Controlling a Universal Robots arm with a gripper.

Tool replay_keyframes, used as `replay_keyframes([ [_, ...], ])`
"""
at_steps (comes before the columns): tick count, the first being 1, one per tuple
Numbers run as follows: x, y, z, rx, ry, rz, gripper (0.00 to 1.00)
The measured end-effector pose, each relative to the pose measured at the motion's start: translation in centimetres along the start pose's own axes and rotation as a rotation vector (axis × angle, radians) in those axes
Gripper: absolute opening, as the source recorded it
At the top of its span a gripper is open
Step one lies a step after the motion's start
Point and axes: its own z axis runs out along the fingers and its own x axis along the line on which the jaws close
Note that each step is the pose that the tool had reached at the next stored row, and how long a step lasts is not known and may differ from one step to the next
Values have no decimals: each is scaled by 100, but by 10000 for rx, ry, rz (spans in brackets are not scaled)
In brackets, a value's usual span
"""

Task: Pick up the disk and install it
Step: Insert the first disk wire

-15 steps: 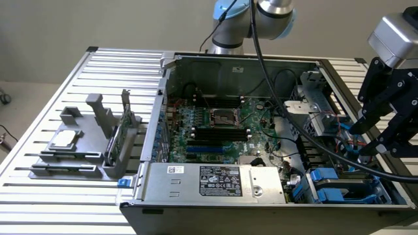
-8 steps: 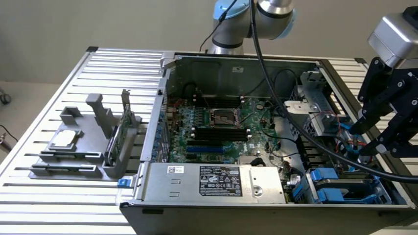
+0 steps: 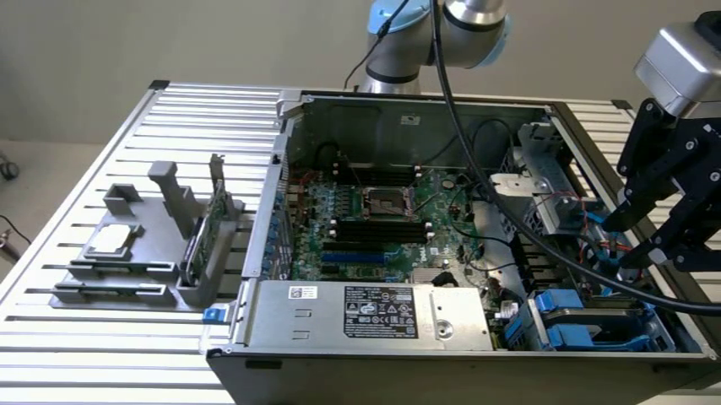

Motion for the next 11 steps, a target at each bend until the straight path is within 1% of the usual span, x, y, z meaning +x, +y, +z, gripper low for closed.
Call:
replay_keyframes([
  [2, 0, -4, 3, 5, 2, -1, 41],
  [3, 0, -9, 7, 6, 1, -2, 38],
  [4, 1, -15, 15, 8, -1, -2, 38],
  [6, 4, -30, 34, 10, 1, -2, 26],
  [7, 6, -39, 50, 12, 0, -2, 26],
  [9, 10, -57, 85, 18, 0, -2, 14],
  [10, 12, -65, 103, 20, 0, -3, 11],
  [11, 14, -69, 120, 21, 1, -2, 11],
])
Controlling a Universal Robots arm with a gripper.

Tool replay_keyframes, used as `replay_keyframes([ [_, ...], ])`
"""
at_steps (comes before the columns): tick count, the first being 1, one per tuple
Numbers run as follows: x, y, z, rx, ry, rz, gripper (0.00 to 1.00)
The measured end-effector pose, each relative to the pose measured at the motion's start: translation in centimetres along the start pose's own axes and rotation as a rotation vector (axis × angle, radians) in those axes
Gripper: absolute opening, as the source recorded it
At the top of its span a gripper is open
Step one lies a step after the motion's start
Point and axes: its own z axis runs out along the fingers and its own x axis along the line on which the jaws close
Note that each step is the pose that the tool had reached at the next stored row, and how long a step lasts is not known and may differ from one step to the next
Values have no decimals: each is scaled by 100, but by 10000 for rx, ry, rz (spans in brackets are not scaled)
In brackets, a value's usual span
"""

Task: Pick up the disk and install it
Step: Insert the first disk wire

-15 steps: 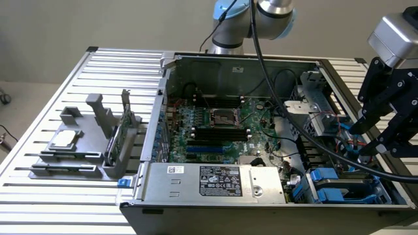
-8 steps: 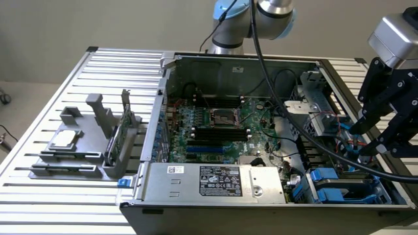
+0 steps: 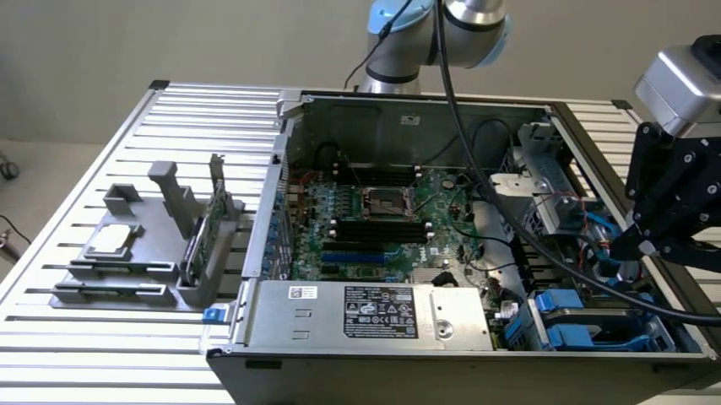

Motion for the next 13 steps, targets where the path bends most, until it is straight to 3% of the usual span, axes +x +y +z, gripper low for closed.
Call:
replay_keyframes([
  [13, 24, -29, 235, 0, 1, 0, 11],
])
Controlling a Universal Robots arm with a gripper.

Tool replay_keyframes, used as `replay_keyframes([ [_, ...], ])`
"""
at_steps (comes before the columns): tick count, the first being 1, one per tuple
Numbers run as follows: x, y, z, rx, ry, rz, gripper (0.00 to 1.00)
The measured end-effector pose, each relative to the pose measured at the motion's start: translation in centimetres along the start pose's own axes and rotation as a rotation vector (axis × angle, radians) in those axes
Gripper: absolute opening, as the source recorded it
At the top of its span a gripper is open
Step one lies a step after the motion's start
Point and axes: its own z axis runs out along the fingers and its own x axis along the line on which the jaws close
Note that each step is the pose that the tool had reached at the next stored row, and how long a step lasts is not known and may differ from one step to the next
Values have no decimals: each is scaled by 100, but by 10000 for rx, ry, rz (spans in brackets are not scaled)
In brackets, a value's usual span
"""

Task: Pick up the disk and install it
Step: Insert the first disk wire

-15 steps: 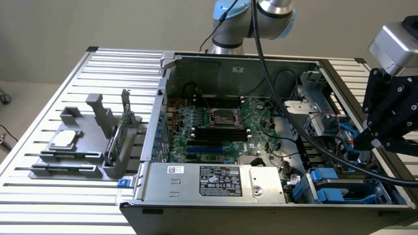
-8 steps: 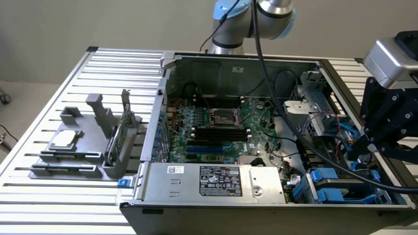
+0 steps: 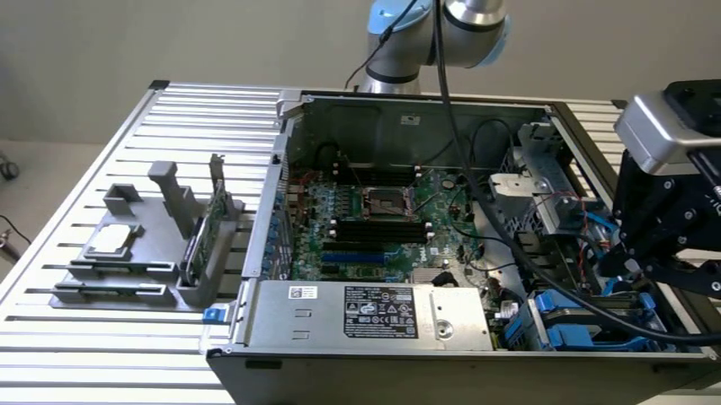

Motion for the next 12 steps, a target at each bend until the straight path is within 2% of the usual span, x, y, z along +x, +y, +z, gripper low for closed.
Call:
replay_keyframes([
  [12, 23, -42, 218, 0, -1, 0, 11],
])
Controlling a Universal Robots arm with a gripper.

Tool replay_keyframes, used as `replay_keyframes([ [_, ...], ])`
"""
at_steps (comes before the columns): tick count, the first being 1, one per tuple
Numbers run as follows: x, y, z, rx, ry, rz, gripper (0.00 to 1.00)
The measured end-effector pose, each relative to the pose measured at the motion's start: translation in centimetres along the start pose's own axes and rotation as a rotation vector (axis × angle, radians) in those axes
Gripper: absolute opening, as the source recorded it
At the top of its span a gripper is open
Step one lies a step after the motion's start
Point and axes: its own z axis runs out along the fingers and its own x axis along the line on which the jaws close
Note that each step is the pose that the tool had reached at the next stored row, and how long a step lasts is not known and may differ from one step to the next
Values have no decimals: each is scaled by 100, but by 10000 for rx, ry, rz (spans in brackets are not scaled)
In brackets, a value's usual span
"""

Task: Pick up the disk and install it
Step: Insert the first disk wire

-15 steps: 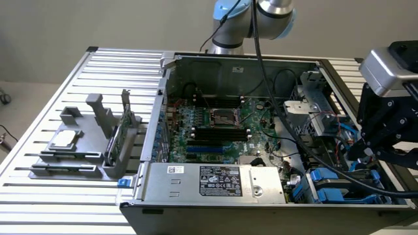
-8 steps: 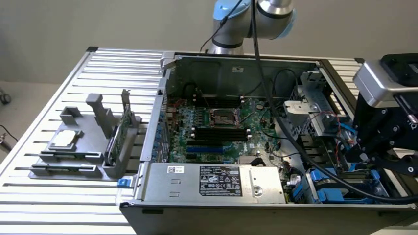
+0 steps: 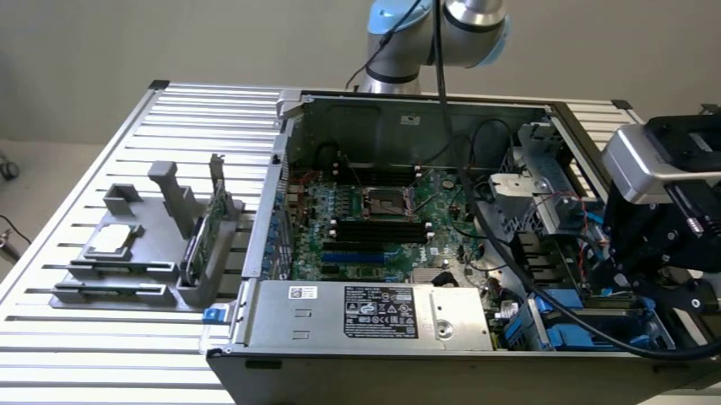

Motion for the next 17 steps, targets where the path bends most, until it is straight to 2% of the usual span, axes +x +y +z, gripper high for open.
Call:
replay_keyframes([
  [7, 14, -33, 126, 0, 0, 1, 11],
  [17, 45, -38, 303, 0, -8, -1, 11],
])
